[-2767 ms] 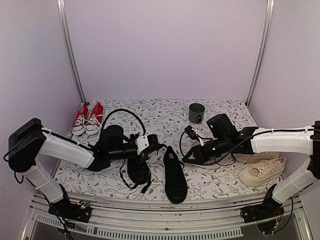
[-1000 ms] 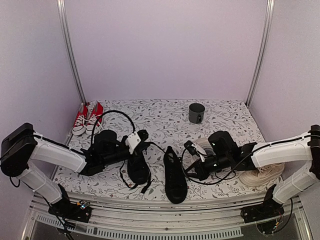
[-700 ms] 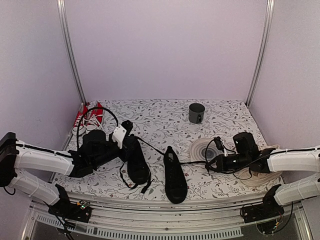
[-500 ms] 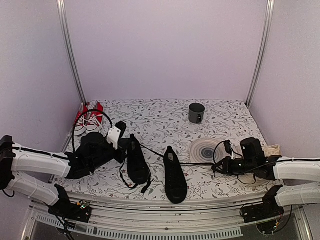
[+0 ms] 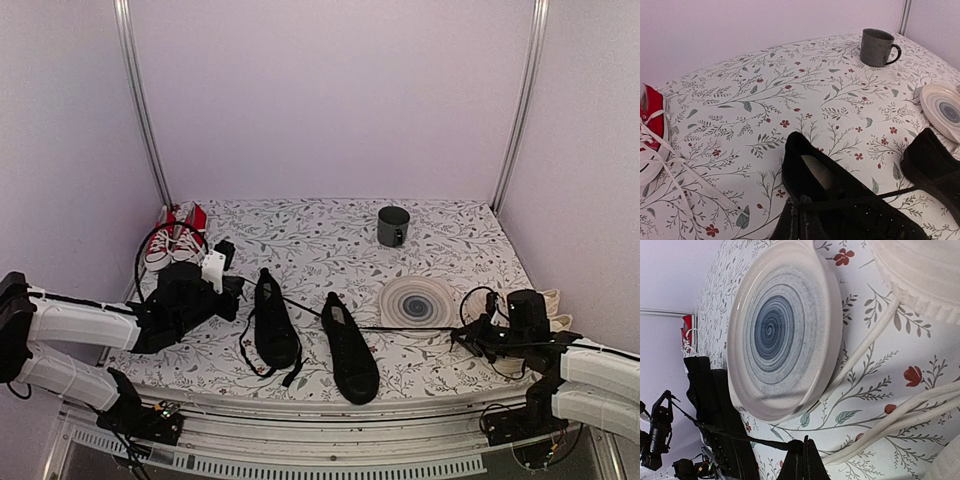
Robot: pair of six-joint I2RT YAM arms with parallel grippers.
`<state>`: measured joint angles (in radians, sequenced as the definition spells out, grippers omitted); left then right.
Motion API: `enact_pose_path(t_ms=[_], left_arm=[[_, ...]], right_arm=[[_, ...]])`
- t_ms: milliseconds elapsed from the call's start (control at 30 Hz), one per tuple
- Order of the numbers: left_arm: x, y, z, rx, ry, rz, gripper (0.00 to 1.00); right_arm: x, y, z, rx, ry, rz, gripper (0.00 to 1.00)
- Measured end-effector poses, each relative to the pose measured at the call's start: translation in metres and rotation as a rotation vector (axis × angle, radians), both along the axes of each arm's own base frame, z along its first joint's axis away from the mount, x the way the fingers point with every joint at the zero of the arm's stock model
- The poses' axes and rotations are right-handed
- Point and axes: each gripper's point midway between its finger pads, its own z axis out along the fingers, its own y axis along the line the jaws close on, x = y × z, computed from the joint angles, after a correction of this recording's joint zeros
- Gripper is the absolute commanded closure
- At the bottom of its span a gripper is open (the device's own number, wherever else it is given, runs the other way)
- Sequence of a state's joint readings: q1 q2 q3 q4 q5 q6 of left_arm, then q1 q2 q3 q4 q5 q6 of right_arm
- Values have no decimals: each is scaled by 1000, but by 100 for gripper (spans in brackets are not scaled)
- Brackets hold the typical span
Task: Tie the shoes
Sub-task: Pull the crossed shoelace from the shoe.
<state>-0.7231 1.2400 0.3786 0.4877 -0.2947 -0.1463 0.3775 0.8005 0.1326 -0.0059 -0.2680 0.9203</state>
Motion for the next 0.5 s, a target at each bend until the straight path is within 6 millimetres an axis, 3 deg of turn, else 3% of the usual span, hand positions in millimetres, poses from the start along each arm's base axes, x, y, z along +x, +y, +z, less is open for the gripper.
enact_pose_path(t_ms=[333,433,500], left_arm=[[7,8,-13,6,37,4,100],[4,-2,-13,44,28,-39,100],[-2,-24,-8,106,-6,-103,100]], right_arm=[[0,-9,-4,36,35,-36,99],[2,-3,-4,10,64,10,99],[4,10,-1,-25,71,74,99]])
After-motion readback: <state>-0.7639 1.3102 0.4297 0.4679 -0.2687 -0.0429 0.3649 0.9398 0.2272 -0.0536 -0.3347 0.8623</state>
